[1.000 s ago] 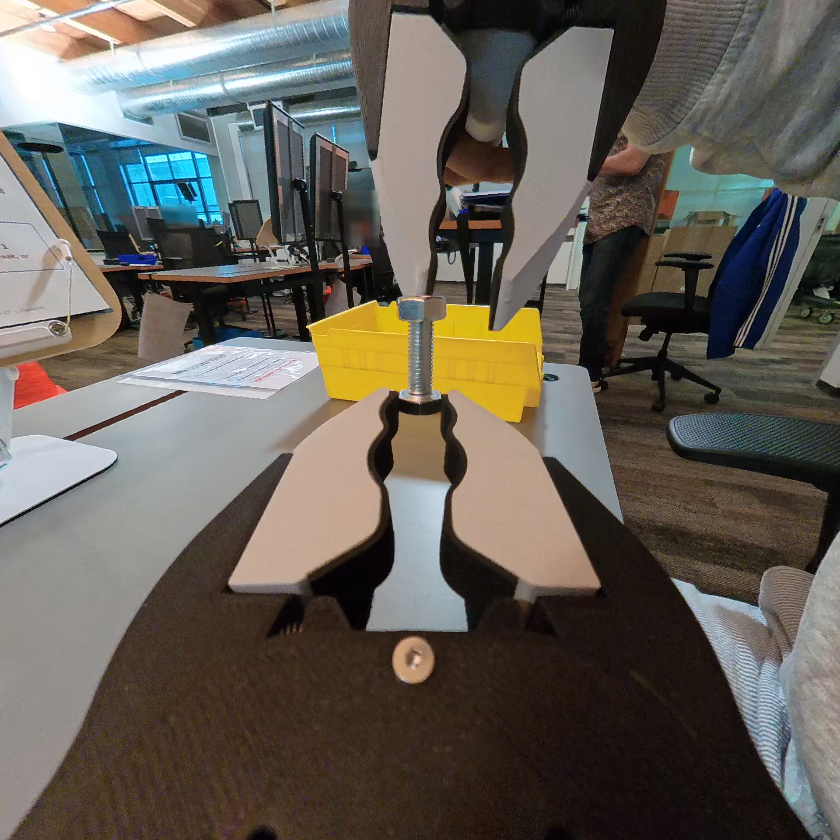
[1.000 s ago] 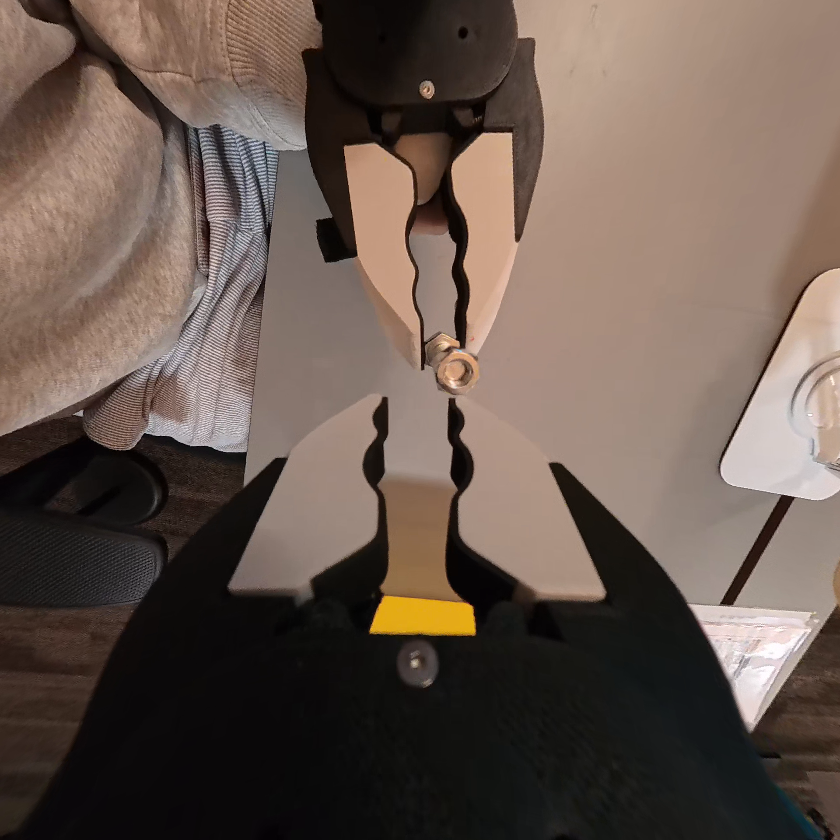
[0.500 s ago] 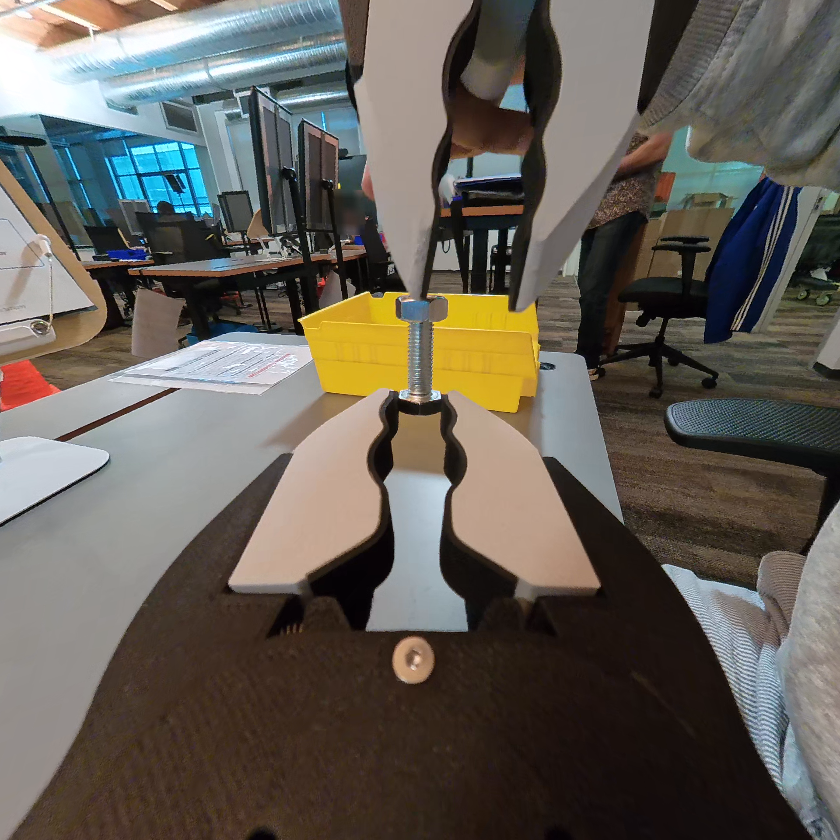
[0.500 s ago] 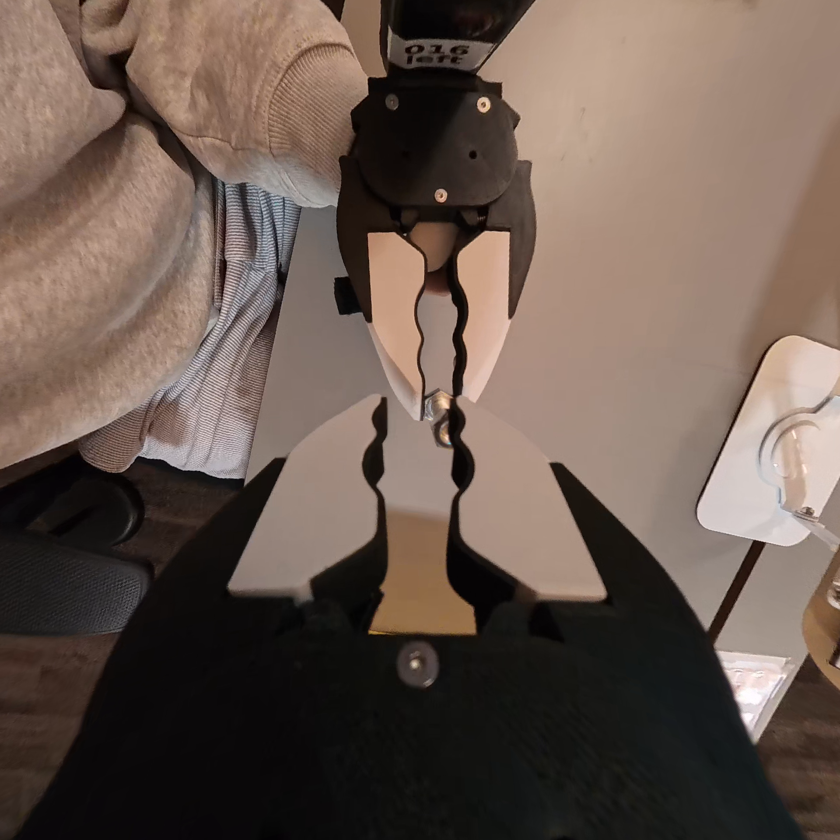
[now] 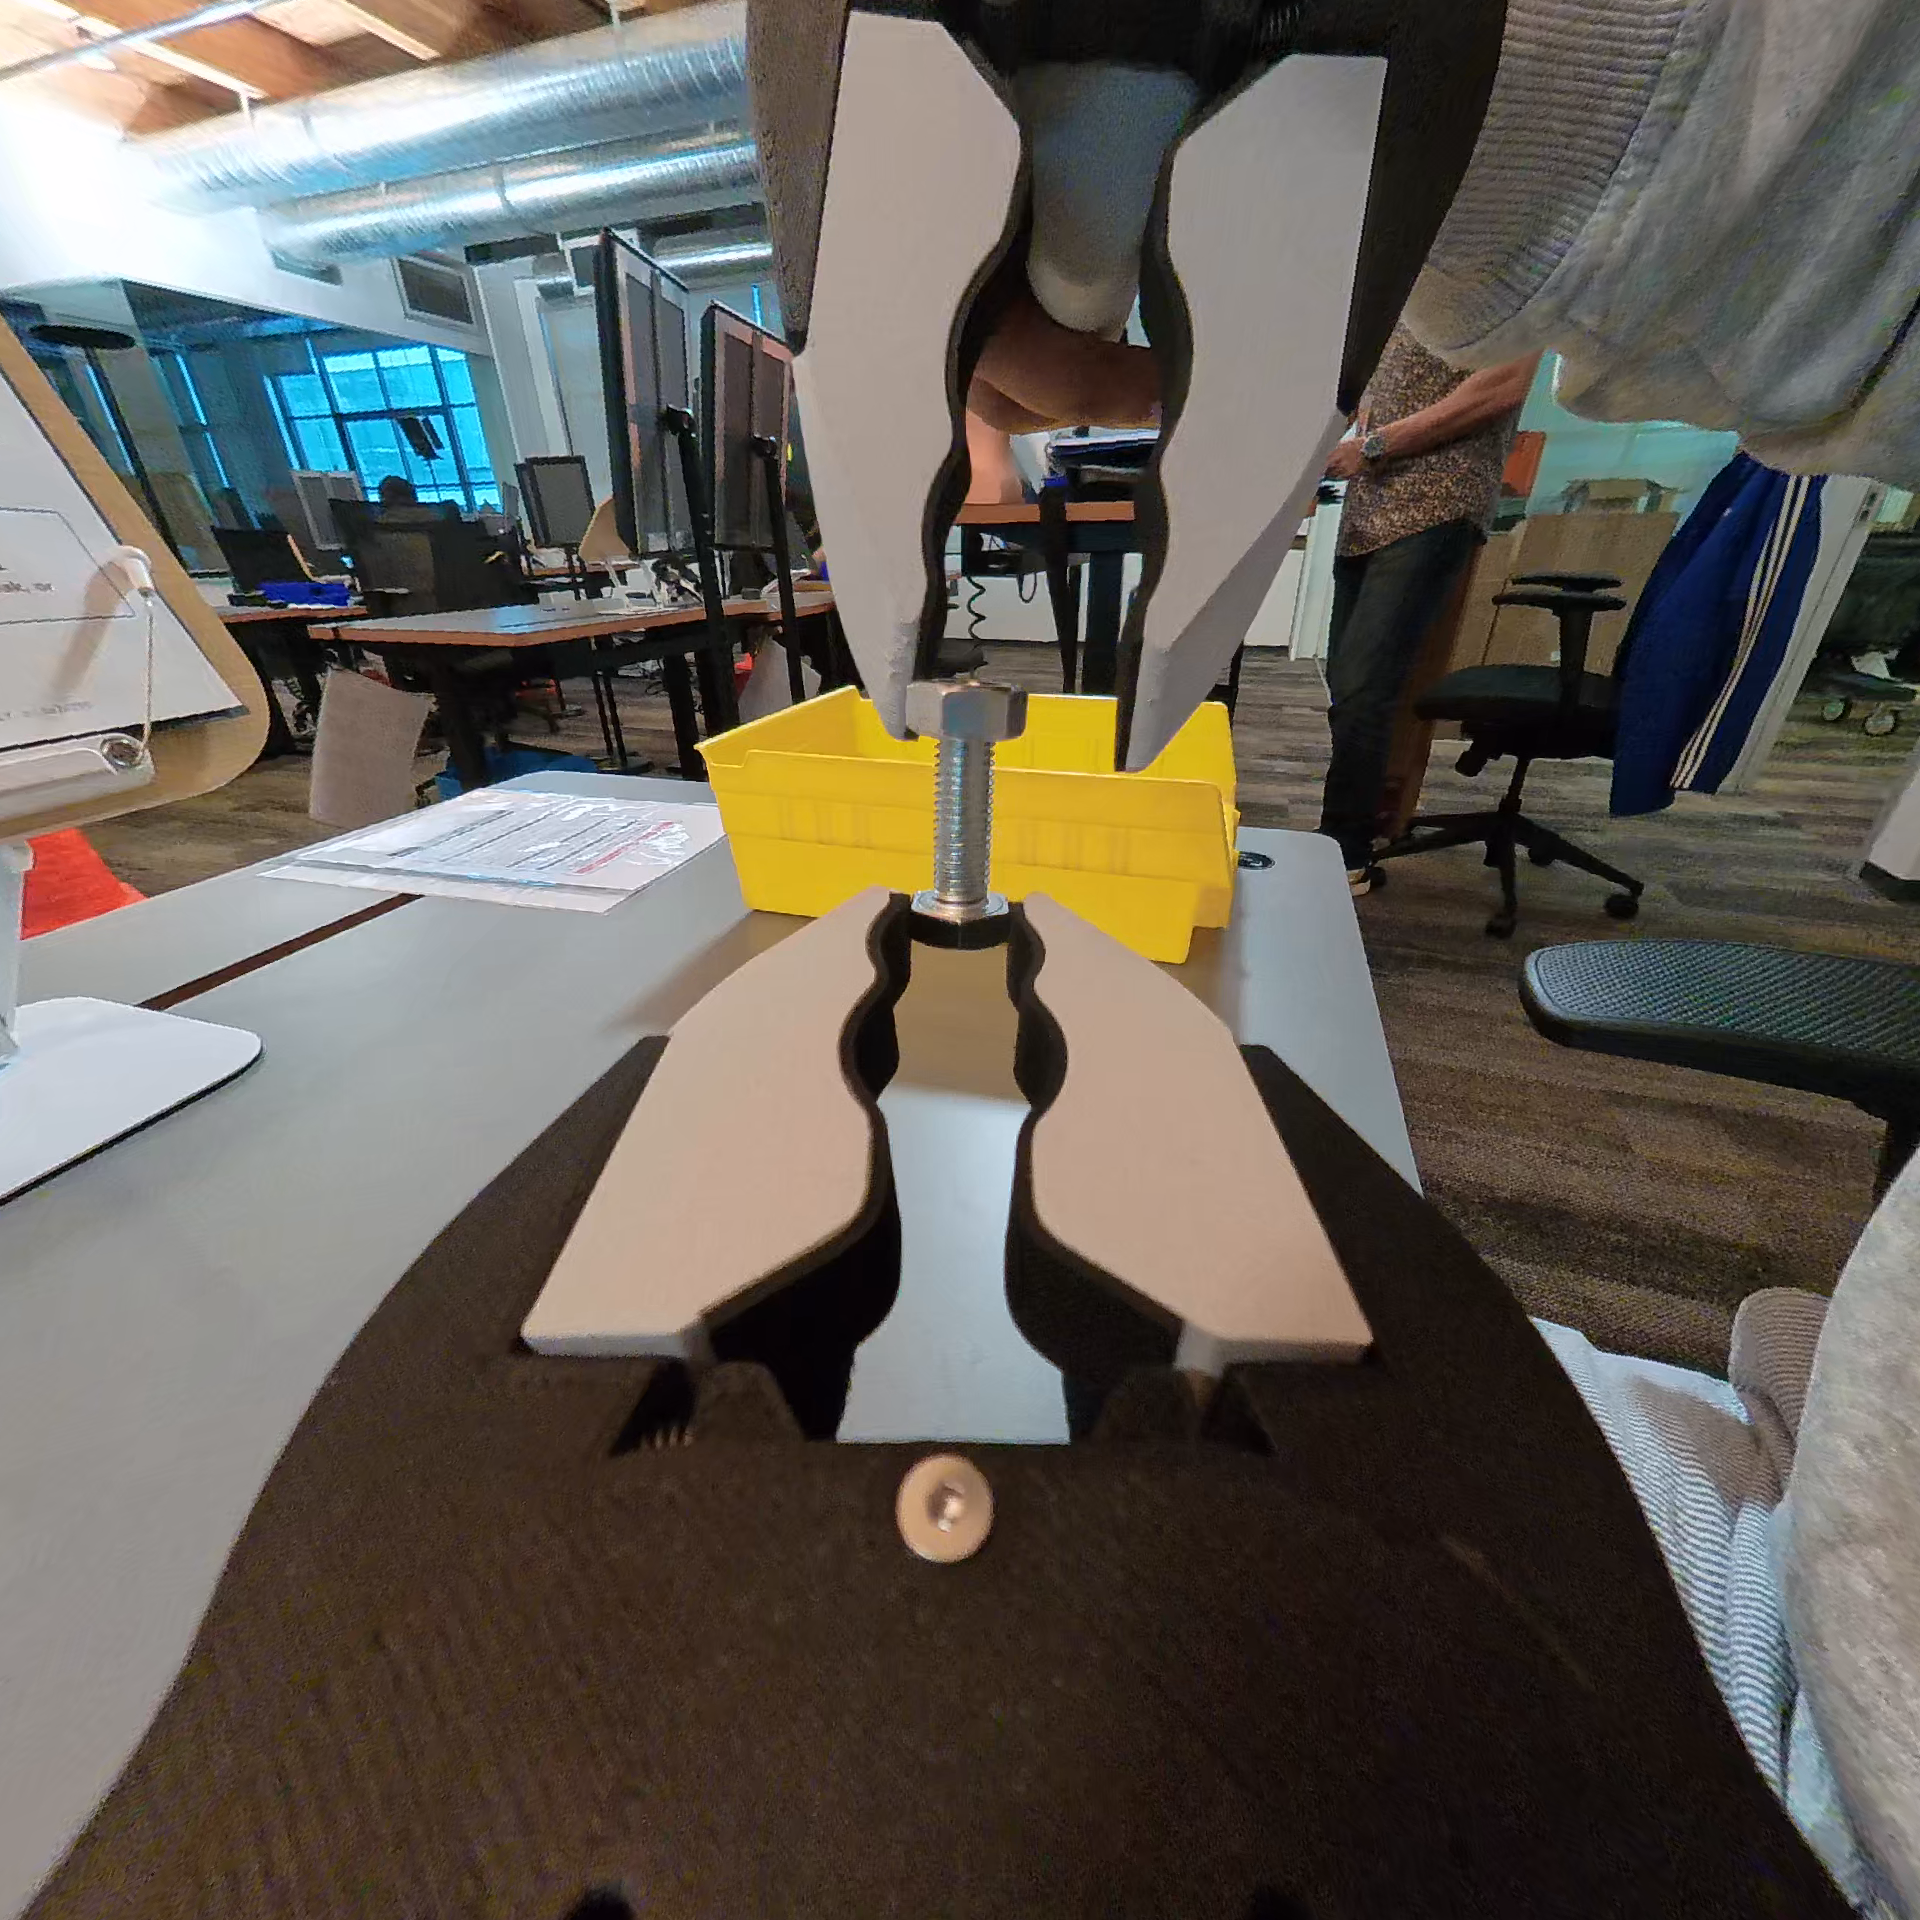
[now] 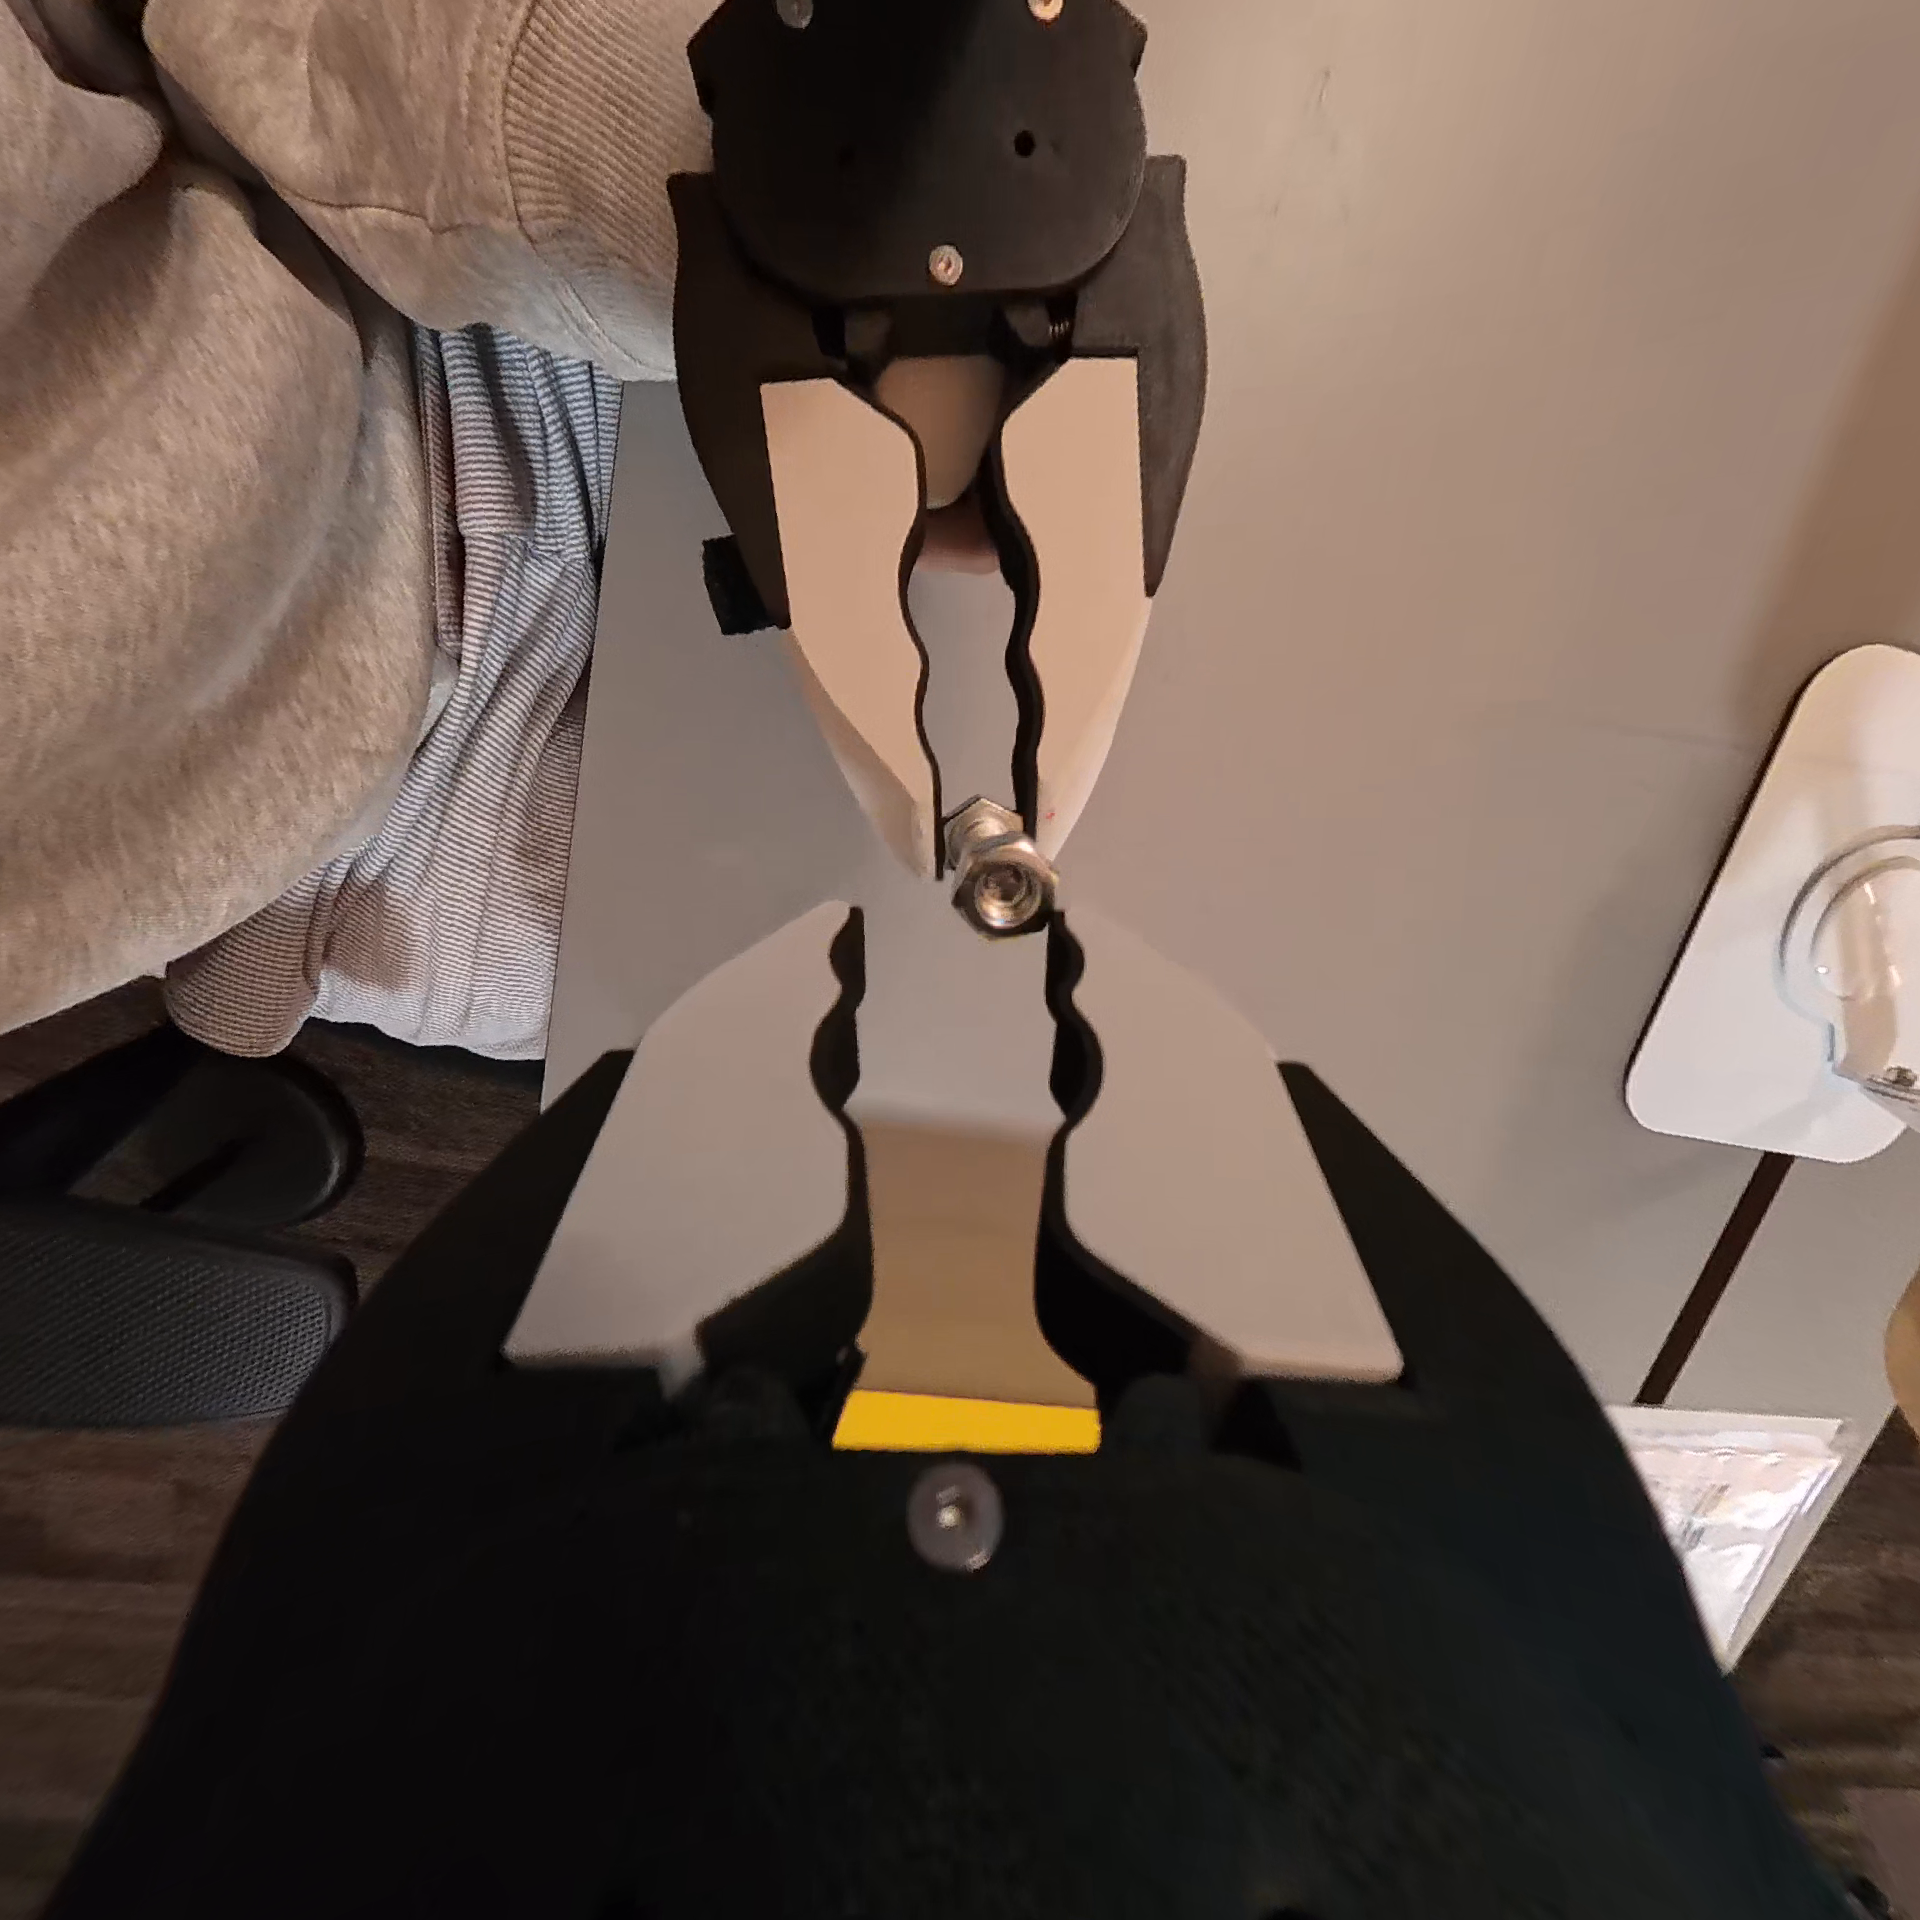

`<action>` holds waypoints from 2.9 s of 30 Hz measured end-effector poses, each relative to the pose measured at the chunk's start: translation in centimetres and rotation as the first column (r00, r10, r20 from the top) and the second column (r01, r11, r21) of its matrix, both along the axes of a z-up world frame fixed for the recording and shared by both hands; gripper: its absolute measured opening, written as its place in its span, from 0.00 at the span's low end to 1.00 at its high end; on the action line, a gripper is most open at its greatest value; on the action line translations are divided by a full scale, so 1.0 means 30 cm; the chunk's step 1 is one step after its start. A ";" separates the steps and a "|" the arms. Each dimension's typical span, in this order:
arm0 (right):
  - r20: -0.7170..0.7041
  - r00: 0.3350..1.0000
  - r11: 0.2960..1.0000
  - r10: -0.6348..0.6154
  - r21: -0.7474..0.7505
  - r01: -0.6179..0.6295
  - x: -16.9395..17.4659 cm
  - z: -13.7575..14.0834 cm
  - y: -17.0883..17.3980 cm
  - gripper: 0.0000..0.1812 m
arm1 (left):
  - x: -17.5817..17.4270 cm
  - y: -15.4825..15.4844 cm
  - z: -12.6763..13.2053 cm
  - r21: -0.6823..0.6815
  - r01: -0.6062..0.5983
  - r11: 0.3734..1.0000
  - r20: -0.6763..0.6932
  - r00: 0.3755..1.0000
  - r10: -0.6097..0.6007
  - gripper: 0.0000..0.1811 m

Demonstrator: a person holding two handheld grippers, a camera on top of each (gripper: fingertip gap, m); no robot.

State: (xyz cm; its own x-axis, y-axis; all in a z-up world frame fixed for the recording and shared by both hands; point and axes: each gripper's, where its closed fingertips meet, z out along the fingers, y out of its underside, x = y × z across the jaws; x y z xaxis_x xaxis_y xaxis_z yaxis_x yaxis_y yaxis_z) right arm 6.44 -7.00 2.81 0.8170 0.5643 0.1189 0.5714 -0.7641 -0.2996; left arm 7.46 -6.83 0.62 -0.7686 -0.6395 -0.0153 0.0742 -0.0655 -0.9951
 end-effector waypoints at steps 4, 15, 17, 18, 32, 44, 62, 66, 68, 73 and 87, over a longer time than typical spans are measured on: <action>0.005 1.000 1.000 -0.009 -0.014 0.009 0.003 -0.007 -0.012 0.19 | 0.006 0.000 -0.006 0.009 -0.010 1.000 -0.007 1.000 0.010 0.10; -0.026 0.999 0.999 0.038 -0.023 -0.038 -0.071 -0.022 -0.018 0.16 | 0.019 0.006 -0.018 0.025 -0.035 0.999 -0.021 0.999 0.035 0.10; -0.025 0.998 0.998 0.055 -0.009 -0.055 -0.087 -0.022 -0.005 0.17 | 0.019 -0.001 -0.026 0.045 -0.033 0.998 -0.020 0.999 0.034 0.10; -0.019 0.998 0.998 0.061 -0.002 -0.061 -0.090 -0.021 0.004 0.18 | 0.019 -0.005 -0.030 0.056 -0.035 0.998 -0.017 0.999 0.036 0.10; 0.014 1.000 1.000 0.016 0.021 -0.017 -0.009 -0.027 0.021 0.22 | 0.008 -0.005 -0.018 0.037 -0.017 0.999 -0.008 1.000 0.017 0.10; 0.004 1.000 1.000 -0.029 -0.012 0.029 0.019 -0.037 -0.021 0.21 | 0.011 0.015 -0.001 -0.017 -0.023 1.000 -0.013 1.000 0.023 0.10; -0.021 1.000 0.999 0.011 0.052 -0.010 -0.029 -0.008 0.035 0.19 | 0.007 0.002 -0.008 0.008 -0.018 1.000 0.000 1.000 0.018 0.10; 0.001 1.000 0.999 -0.012 0.033 0.012 0.003 -0.016 0.020 0.21 | 0.000 0.007 0.010 -0.028 -0.005 1.000 0.012 1.000 0.006 0.10; -0.004 1.000 0.999 -0.026 0.025 0.026 0.010 -0.021 0.012 0.22 | 0.000 0.014 0.016 -0.048 -0.002 0.999 0.008 1.000 0.002 0.10; -0.011 1.000 1.000 -0.029 0.006 0.029 0.005 -0.019 -0.007 0.19 | 0.008 0.027 0.021 -0.069 -0.017 0.997 0.001 1.000 0.017 0.10; -0.015 0.999 0.997 0.039 0.065 -0.038 -0.055 0.017 0.045 0.19 | 0.004 0.013 0.019 -0.042 -0.021 0.999 0.027 0.999 0.023 0.10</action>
State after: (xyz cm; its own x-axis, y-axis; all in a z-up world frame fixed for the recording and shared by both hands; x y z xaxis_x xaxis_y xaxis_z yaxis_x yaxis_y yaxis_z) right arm 4.79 -5.66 3.31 0.7969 0.5869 0.1433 0.5947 -0.7201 -0.3574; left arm 7.58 -6.43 1.18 -0.7540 -0.6568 -0.0095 0.1036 -0.1046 -0.9891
